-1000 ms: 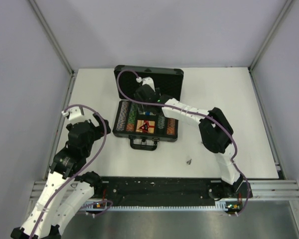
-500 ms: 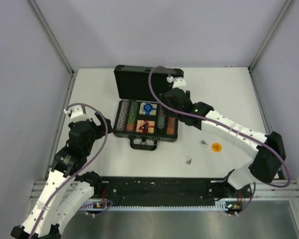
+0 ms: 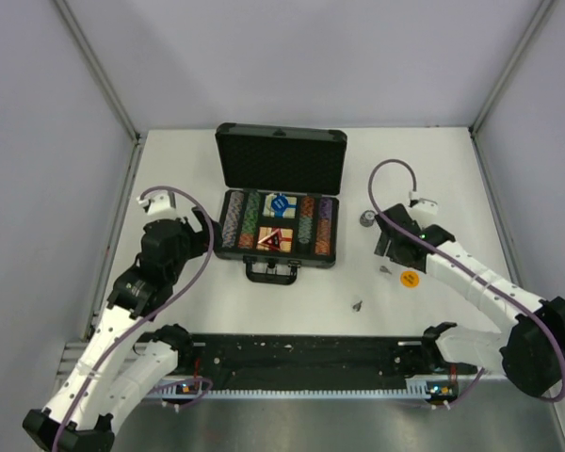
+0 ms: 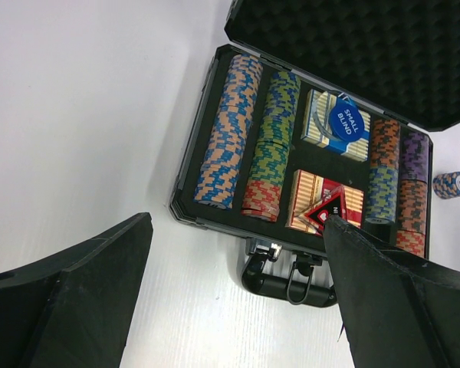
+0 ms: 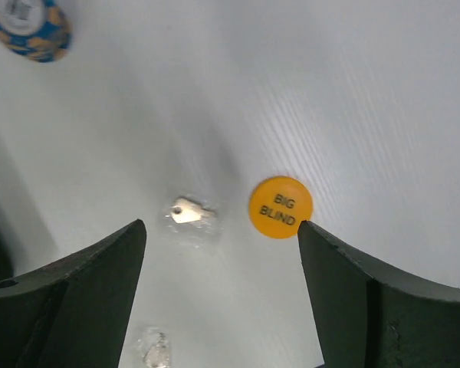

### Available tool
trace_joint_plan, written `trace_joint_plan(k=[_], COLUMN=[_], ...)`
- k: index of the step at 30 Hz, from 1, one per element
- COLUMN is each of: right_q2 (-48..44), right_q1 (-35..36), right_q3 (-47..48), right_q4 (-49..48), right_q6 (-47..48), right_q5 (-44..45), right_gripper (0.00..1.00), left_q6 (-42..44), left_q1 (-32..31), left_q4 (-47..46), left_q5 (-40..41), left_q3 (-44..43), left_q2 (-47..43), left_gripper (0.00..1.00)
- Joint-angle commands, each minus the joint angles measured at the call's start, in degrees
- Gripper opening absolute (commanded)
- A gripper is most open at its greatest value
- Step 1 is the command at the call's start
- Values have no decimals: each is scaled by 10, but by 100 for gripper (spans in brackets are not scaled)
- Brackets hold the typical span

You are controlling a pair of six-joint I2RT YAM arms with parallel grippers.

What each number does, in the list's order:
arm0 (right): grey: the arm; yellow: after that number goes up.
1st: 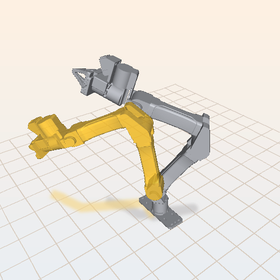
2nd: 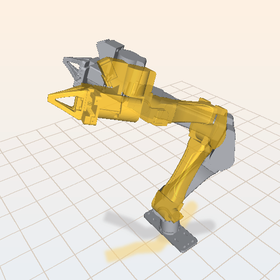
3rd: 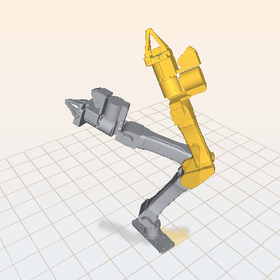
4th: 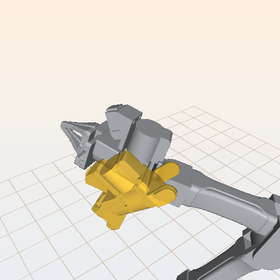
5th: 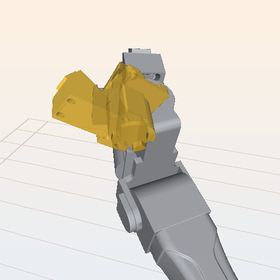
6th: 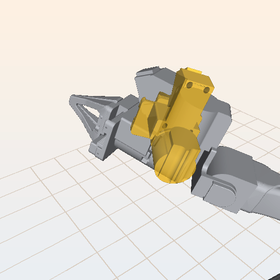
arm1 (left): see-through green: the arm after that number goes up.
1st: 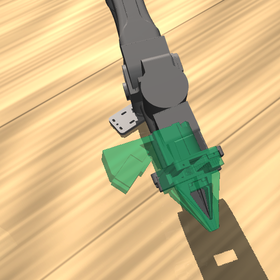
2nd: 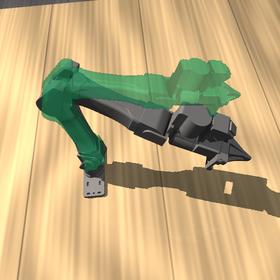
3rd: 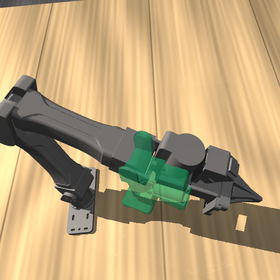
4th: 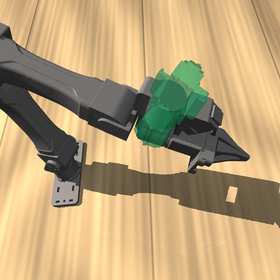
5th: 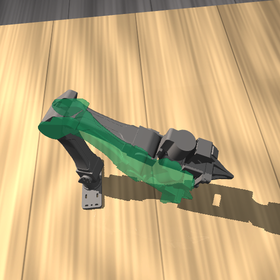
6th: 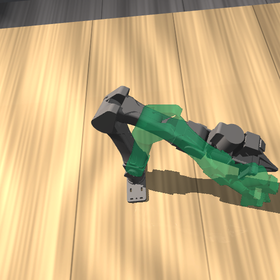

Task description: Pack up texas hold em set

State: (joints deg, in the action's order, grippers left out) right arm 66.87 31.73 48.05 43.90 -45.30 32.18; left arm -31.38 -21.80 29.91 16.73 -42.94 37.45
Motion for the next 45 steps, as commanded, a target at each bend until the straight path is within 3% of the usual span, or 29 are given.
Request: trace_joint_plan(k=[1, 10, 18, 27, 45], right_q2=[-23, -12, 11, 69, 50], right_q1=[-54, -123, -154, -156, -156], right_q3=[-54, -124, -142, -131, -135], right_q4=[32, -11, -56, -80, -78], right_q6=[-73, -74, -47, -9, -20], right_q5=[-15, -69, -96, -106, -126], right_gripper=[81, 72, 71, 68, 46], left_q6=[3, 1, 2, 1, 2], left_q1=[2, 1, 1, 1, 2], left_q4=[-36, -34, -34, -33, -31], left_q5=[-17, -17, -11, -7, -2], left_q3=[7, 16, 14, 12, 11], left_q2=[0, -7, -7, -5, -5], left_gripper=[99, 99, 99, 99, 99])
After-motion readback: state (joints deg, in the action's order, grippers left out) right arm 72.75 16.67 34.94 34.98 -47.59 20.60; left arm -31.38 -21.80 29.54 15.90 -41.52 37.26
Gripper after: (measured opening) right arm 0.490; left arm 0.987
